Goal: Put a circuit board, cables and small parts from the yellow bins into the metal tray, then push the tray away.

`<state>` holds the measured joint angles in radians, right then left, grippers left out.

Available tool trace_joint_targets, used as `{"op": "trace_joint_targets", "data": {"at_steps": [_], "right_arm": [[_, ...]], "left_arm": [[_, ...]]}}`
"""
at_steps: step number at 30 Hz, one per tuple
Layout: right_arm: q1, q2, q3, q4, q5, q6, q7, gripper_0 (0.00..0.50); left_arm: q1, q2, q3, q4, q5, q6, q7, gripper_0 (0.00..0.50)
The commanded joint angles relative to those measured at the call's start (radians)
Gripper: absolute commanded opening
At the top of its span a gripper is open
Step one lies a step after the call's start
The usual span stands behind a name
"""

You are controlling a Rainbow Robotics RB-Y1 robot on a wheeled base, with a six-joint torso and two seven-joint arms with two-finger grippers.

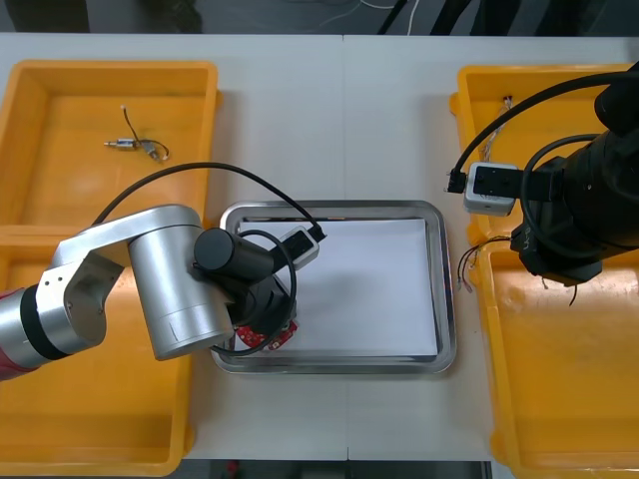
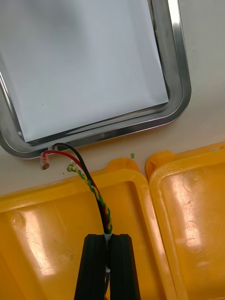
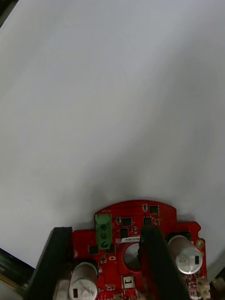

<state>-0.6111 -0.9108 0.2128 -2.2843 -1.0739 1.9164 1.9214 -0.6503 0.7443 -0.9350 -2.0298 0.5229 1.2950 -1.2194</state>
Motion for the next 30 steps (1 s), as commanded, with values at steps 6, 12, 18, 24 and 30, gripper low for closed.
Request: {"op": "trace_joint_targets", "data": {"at_steps": [6,12,18,24,30], "right_arm": [[-0.032,0.004,0.010,-0.027,0.003,0.003,-0.050,0.000],[-0.033,0.006,0.010,-0.027,-0.034,0.003,-0.048,0.000],[-0.072,0.006,0.069,-0.027,-0.061,-0.010,-0.048,0.000],[-0.133,0.006,0.171,-0.027,-0.061,-0.045,-0.055,0.000],[-0.200,0.047,0.275,-0.027,-0.024,-0.063,-0.067,0.000]], "left_arm": [[-0.034,-0.014,-0.011,-0.010,-0.009,-0.020,0.104,0.500],[-0.034,-0.014,0.038,-0.027,0.040,0.012,0.115,0.500],[-0.034,-0.014,0.131,-0.102,0.094,0.138,0.133,0.500],[-0.034,-0.014,0.220,-0.162,0.135,0.276,0.146,0.500],[-0.034,-0.013,0.344,-0.205,0.203,0.402,0.153,0.500]]}}
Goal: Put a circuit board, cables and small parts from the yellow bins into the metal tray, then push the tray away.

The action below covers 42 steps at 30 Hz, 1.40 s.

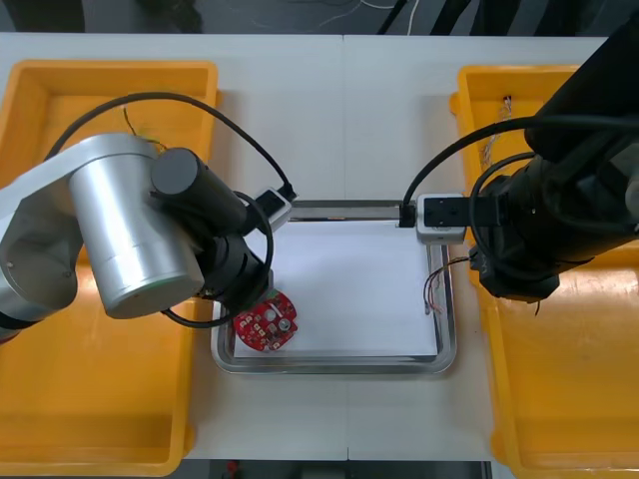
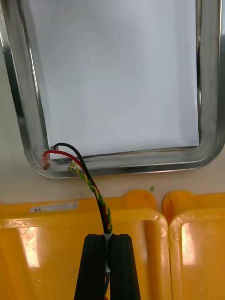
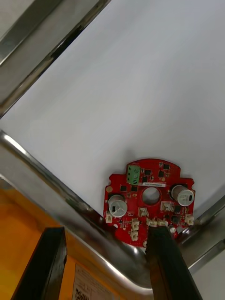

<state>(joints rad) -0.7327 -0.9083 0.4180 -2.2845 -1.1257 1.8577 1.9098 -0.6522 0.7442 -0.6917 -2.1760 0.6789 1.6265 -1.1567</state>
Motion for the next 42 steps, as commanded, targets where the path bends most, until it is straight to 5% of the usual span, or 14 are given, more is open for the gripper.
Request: {"op": "trace_joint_targets", "data": {"at_steps": [1,13,26,42], "right_arm": [[-0.085,0.054,0.079,-0.027,0.034,-0.003,-0.055,0.000],[-0.139,0.250,0.229,0.037,0.233,0.012,-0.095,0.000],[-0.122,0.365,0.377,0.206,0.396,0.009,-0.087,0.000],[-0.062,0.427,0.436,0.338,0.472,-0.150,-0.094,0.000]], "left_arm": [[-0.032,-0.012,0.115,-0.061,0.053,0.084,0.092,0.500],[-0.032,0.035,0.386,-0.088,0.195,0.293,0.097,0.500],[-0.032,0.049,0.551,0.035,0.191,0.293,0.086,0.500],[-0.055,0.058,0.650,0.214,0.094,0.293,0.071,0.500]]}}
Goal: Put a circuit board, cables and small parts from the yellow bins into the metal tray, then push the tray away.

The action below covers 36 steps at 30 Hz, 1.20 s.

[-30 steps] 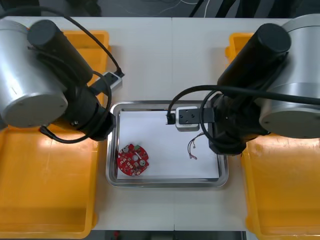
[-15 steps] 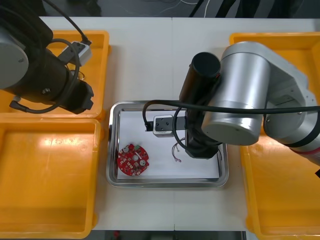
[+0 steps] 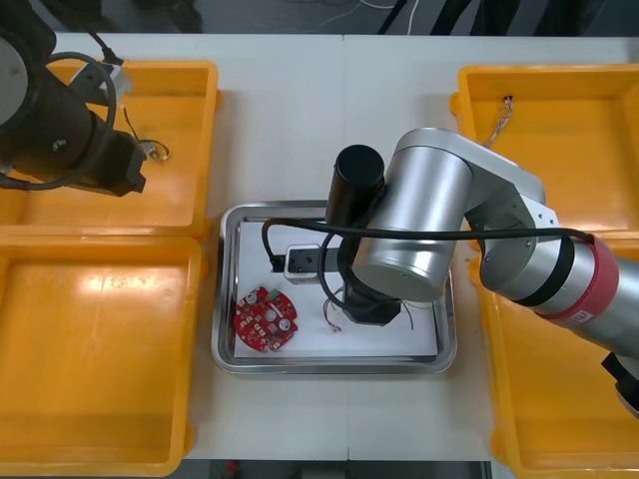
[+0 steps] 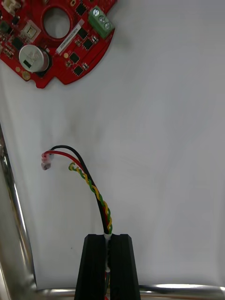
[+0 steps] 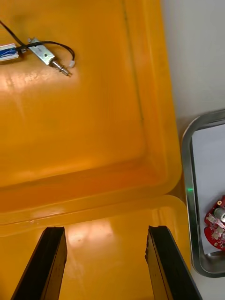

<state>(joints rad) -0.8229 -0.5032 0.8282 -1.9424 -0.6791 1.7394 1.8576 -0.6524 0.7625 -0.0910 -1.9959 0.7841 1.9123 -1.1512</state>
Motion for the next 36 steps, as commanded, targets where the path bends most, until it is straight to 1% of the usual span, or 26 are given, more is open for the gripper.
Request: {"op": "trace_joint_targets", "data": {"at_steps": [1,11,15,20,27,28,29,30,31,32,33,36], "right_arm": [[0.039,0.020,0.026,-0.003,0.036,-0.043,-0.041,0.000],[0.131,0.000,0.028,0.000,0.113,-0.130,-0.035,0.000],[0.142,-0.001,0.028,0.023,0.118,-0.141,-0.034,0.000],[0.145,-0.001,0.028,0.051,0.121,-0.166,-0.034,0.000],[0.149,0.002,0.026,0.051,0.138,-0.173,-0.041,0.000],[0.149,0.002,0.026,0.051,0.139,-0.173,-0.041,0.012],[0.149,0.002,0.028,0.053,0.141,-0.173,-0.041,0.043],[0.148,0.002,0.028,0.051,0.145,-0.172,-0.041,0.094],[0.148,0.002,0.028,0.053,0.148,-0.173,-0.043,0.174],[0.149,0.002,0.026,0.051,0.154,-0.173,-0.040,0.378],[0.148,0.002,0.028,0.051,0.158,-0.175,-0.040,0.500],[0.148,0.003,0.028,0.051,0.159,-0.173,-0.044,0.500]], "left_arm": [[-0.062,0.040,0.053,0.049,-0.012,0.008,0.064,0.500],[-0.142,0.040,0.060,0.195,-0.029,0.008,0.021,0.500],[-0.161,0.040,0.065,0.250,-0.048,0.008,-0.061,0.500],[-0.165,0.040,0.079,0.296,-0.052,0.008,-0.131,0.500],[-0.202,0.040,0.082,0.381,-0.066,-0.004,-0.151,0.500],[-0.207,0.040,0.082,0.387,-0.068,-0.006,-0.153,0.500],[-0.214,0.038,0.082,0.404,-0.072,-0.007,-0.153,0.500],[-0.222,0.035,0.082,0.417,-0.077,-0.009,-0.153,0.500],[-0.227,0.034,0.082,0.427,-0.082,-0.009,-0.153,0.500],[-0.233,0.031,0.082,0.439,-0.089,-0.012,-0.153,0.500],[-0.239,0.026,0.082,0.454,-0.098,-0.016,-0.153,0.500],[-0.257,0.011,0.082,0.493,-0.126,-0.032,-0.153,0.500]]}}
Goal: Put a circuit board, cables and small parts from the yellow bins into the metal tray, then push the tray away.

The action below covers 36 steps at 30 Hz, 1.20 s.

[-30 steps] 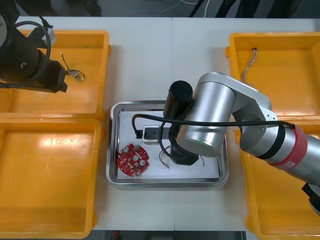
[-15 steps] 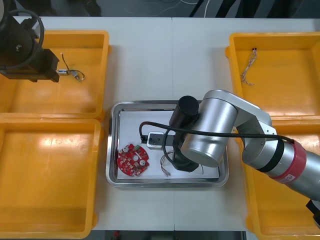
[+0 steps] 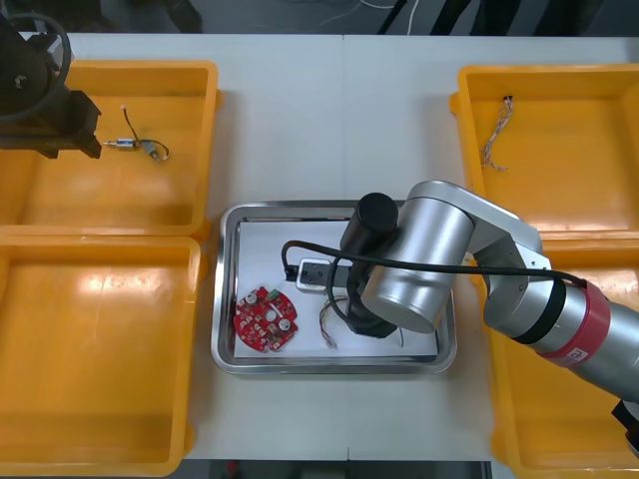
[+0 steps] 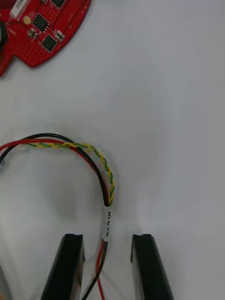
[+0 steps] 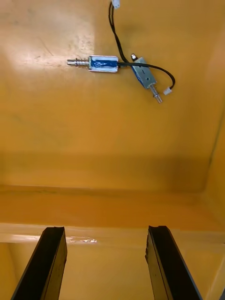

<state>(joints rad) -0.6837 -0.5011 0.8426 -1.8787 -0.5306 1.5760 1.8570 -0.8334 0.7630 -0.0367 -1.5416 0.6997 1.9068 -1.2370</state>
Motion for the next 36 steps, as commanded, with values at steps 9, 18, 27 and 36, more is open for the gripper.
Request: {"op": "trace_joint_targets", "data": {"at_steps": [9,18,27,36], "right_arm": [[0.009,0.001,0.001,-0.046,0.014,0.007,-0.056,0.500],[0.007,0.007,-0.086,-0.203,0.038,0.128,-0.078,0.500],[0.007,0.049,-0.264,-0.307,0.023,0.344,-0.093,0.500],[-0.014,0.046,-0.464,-0.336,-0.014,0.344,-0.110,0.500]], "left_arm": [[-0.165,-0.054,0.020,0.233,-0.095,-0.140,-0.078,0.500],[-0.188,-0.085,-0.008,0.347,-0.144,-0.253,-0.059,0.500],[-0.205,-0.096,-0.008,0.410,-0.206,-0.261,0.062,0.500],[-0.230,-0.103,-0.020,0.491,-0.266,-0.302,0.156,0.500]]}}
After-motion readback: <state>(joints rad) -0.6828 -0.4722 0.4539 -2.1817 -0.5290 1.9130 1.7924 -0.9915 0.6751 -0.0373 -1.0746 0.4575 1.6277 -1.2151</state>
